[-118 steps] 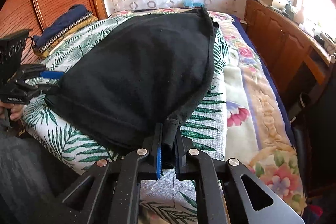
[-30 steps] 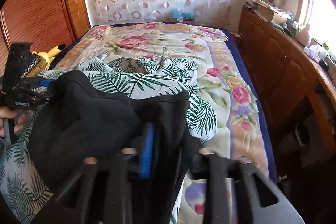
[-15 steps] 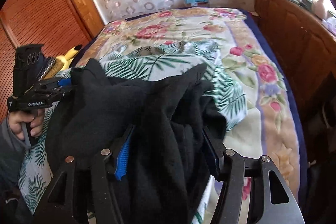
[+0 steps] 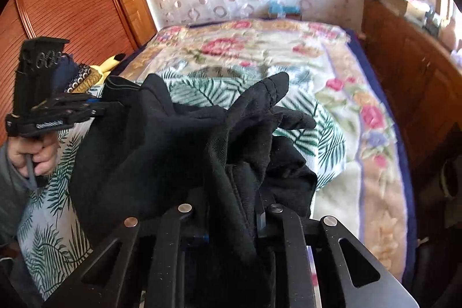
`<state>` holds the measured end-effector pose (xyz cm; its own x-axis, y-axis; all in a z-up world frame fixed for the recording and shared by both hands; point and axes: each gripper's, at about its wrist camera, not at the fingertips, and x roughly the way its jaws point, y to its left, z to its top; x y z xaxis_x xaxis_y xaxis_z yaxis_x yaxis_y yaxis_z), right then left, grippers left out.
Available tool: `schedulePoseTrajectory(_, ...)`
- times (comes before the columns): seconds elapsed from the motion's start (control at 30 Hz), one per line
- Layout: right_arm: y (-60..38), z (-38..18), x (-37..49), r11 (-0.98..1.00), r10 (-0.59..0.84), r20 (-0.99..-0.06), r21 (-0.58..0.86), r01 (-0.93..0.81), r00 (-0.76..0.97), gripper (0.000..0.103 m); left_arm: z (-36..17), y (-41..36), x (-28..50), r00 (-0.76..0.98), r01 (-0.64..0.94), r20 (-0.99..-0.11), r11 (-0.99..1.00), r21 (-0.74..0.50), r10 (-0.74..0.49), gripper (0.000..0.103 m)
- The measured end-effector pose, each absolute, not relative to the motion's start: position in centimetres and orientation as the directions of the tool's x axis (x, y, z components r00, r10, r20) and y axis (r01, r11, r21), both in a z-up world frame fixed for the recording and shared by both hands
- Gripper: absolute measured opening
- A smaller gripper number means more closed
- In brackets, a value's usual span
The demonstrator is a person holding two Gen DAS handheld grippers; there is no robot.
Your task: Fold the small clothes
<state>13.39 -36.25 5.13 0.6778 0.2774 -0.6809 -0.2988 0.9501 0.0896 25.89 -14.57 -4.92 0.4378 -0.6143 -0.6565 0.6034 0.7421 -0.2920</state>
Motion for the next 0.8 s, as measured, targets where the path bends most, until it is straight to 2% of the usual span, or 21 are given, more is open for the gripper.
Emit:
schedulePoseTrajectory(0.17, -35.6, 7.8, 11.5, 0.952, 0.277, -0.600, 0.066, -0.299, 0.751, 0.017, -0.9, -12.5, 23.3, 0.495, 0.621, -0.563, 0.723, -0.302, -0.661, 0.012)
schedulePoseTrajectory(0.37, -32.2, 10.8, 10.7, 0.929, 0.328, -0.524, 0.028, -0.369, 0.786, 0.017, 2.5, -7.6, 21.2, 0.592, 0.582, -0.495, 0.762, -0.284, -0.636, 0.012)
schedulePoseTrajectory(0.53, -26.6, 12.9, 11.7, 0.877, 0.414, -0.473, -0.022, -0.480, 0.777, 0.017, 4.9, -0.8, 18.7, 0.710, 0.487, -0.454, 0.841, -0.236, -0.539, 0.012)
schedulePoseTrajectory(0.8, -13.2, 16.5, 16.2, 0.716, 0.593, -0.436, -0.099, -0.691, 0.677, 0.017, 7.6, 11.5, 13.0, 0.870, 0.249, -0.388, 0.950, -0.188, -0.305, 0.012)
